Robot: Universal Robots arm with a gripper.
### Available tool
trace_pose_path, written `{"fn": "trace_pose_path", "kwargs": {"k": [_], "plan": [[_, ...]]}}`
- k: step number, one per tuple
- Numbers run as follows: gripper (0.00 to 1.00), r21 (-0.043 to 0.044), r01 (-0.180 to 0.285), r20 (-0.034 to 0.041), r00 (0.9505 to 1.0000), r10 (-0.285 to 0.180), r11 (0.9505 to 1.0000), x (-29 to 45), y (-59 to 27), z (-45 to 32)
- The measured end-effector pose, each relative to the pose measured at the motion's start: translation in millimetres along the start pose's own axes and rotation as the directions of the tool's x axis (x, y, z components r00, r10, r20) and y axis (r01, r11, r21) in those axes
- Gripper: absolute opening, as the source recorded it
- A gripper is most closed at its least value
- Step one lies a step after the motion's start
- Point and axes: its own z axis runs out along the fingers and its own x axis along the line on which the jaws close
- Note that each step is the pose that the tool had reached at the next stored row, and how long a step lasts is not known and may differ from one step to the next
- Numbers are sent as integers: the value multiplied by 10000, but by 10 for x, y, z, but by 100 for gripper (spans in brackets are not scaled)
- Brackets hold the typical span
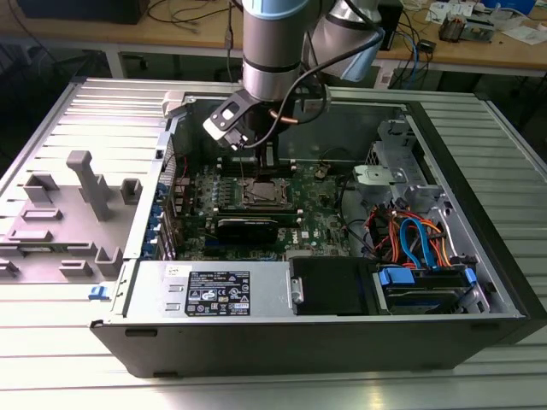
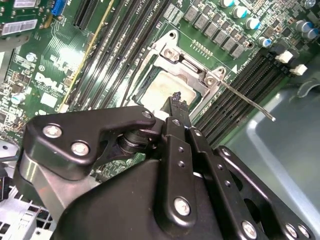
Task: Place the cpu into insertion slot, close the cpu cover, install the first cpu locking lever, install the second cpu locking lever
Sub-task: 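Install the first cpu locking lever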
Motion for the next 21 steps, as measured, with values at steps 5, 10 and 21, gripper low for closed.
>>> {"fn": "trace_pose_path", "kwargs": {"k": [5,10,21], "plan": [[11,0,0,0,10000,0,10000,2,-1,-103],[11,1,0,1,10000,0,10000,5,-1,-229],[11,38,1613,8,9869,-1613,9869,5,-3,-232]]}}
